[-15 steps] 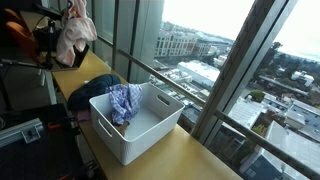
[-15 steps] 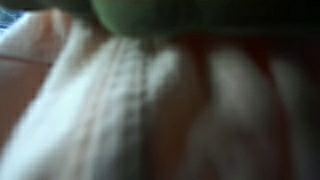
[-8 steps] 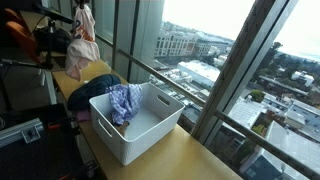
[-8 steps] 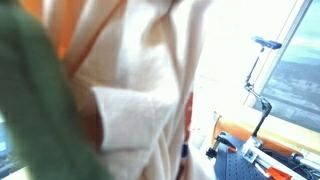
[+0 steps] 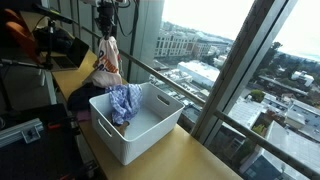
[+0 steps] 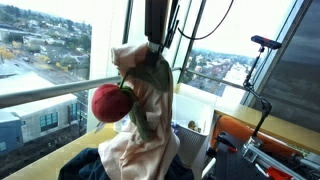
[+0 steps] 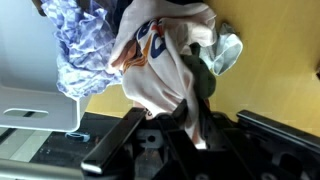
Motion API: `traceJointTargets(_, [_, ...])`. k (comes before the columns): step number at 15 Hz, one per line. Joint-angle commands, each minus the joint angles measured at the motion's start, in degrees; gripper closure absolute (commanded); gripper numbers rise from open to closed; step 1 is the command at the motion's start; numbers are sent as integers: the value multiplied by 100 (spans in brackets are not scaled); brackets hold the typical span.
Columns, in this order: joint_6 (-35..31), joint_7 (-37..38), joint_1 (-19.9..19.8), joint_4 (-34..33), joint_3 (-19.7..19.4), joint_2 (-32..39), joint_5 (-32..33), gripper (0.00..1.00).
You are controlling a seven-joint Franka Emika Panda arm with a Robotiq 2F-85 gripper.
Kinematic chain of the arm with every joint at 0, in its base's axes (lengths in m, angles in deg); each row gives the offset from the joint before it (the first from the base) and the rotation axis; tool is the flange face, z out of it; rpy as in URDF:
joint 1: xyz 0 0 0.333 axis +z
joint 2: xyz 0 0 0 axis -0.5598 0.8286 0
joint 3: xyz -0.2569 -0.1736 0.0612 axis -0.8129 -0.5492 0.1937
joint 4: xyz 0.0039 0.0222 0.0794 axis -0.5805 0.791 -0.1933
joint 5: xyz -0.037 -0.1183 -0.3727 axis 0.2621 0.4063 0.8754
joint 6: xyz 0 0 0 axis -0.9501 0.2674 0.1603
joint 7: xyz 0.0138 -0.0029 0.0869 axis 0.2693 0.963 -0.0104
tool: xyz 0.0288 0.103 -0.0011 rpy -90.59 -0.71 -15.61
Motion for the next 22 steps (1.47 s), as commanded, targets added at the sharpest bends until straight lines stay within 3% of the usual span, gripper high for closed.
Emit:
traceJointTargets(1, [-703,-295,-168,919,-168,-69,-343,97])
traceJointTargets(9, [-1729,-356,-69,1628,-162,564,-299,97])
traceJointTargets(10, [-1747,-348,-55,1678,-181,576,-263,64])
traceJointTargets(11, [-1739,-360,-59,1727,-200,555,-250,63])
traceJointTargets(20, [-916,-977,-805,1762,-722,-569,-338,1])
traceJointTargets(22, [-750,-1150,-998,1612,-905,-711,-280,0])
